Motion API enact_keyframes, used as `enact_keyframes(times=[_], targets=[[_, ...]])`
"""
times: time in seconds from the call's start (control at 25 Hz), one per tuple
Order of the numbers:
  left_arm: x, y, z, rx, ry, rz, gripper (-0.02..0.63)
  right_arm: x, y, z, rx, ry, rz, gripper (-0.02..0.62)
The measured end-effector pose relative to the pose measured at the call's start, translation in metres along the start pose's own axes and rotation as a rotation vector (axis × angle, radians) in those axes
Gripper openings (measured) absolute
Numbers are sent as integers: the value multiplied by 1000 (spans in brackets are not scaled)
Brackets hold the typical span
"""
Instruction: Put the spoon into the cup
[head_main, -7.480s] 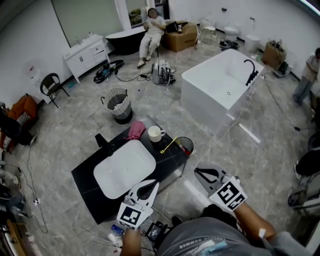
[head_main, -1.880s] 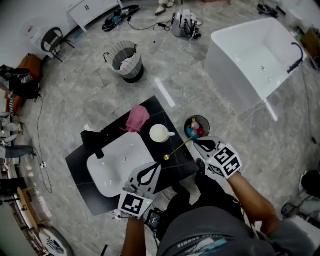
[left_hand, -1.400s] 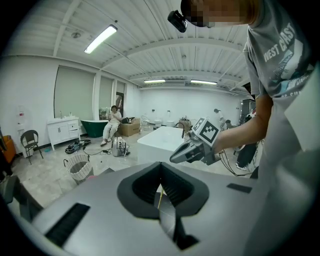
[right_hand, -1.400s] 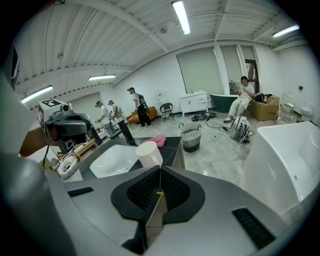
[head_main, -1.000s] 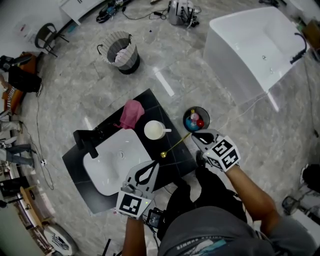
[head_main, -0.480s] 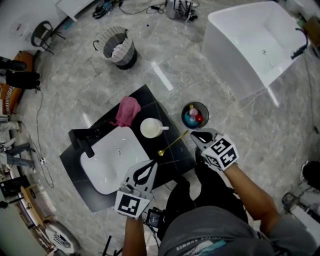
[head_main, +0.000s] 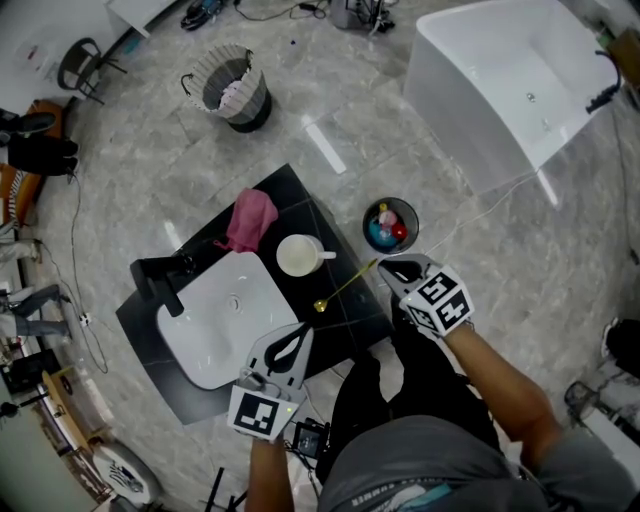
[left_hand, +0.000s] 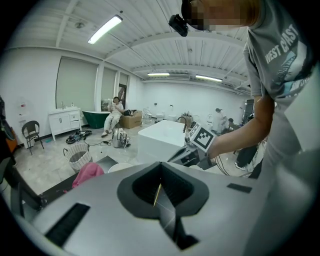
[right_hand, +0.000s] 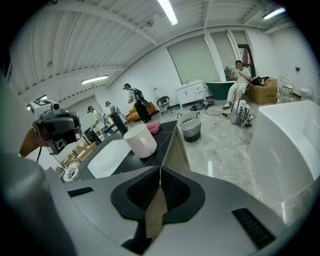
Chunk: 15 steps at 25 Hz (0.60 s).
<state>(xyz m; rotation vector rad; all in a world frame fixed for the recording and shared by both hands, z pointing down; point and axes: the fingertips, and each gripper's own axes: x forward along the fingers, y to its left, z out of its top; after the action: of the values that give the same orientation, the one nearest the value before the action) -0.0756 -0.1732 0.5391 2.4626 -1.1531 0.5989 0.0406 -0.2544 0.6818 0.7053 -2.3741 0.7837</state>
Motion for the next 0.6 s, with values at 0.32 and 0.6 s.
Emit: enact_keyframes(times=[0.32, 0.6], targets=[[-2, 6, -10, -10, 12, 1, 3, 16, 2, -12, 34, 20, 19, 34], [-3, 10, -20, -25, 29, 3, 3, 27, 0, -22, 67, 32, 27, 34]])
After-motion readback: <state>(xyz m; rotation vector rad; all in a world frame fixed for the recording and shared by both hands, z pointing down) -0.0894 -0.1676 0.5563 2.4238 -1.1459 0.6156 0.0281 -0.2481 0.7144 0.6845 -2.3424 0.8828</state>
